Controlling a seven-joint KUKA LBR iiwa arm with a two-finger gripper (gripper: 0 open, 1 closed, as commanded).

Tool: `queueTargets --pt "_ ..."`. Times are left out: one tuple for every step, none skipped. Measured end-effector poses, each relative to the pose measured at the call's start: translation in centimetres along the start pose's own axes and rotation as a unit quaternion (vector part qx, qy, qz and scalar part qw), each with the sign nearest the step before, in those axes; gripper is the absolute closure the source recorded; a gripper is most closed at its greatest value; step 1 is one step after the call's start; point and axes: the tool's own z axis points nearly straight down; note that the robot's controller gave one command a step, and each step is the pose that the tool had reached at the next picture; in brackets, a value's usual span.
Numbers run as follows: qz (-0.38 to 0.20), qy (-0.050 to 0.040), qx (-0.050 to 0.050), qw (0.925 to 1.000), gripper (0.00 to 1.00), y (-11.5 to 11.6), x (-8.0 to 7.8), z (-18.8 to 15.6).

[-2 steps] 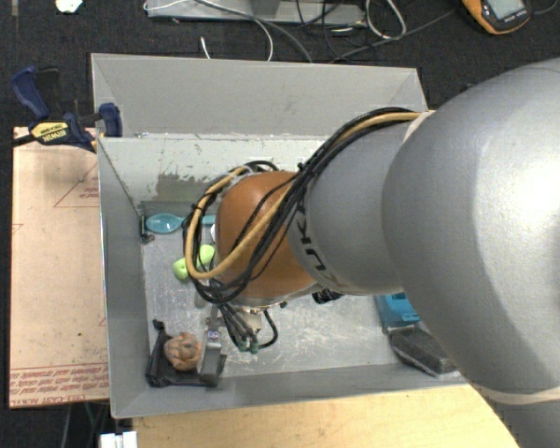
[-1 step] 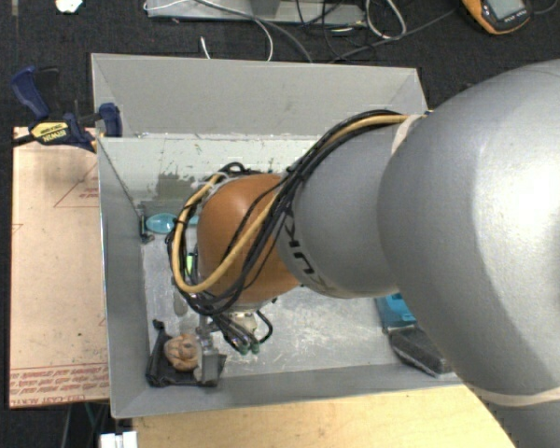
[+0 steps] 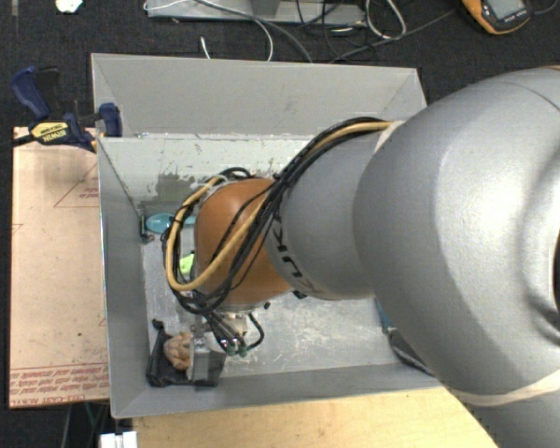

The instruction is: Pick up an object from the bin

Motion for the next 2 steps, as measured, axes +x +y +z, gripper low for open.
queueTargets --pt "0.091 -0.0015 -0.001 0.9959 0.00 1.5 -0.4 1.0" --pt "0.009 -0.0004 0.000 1.0000 1.00 0.4 0.2 1.1"
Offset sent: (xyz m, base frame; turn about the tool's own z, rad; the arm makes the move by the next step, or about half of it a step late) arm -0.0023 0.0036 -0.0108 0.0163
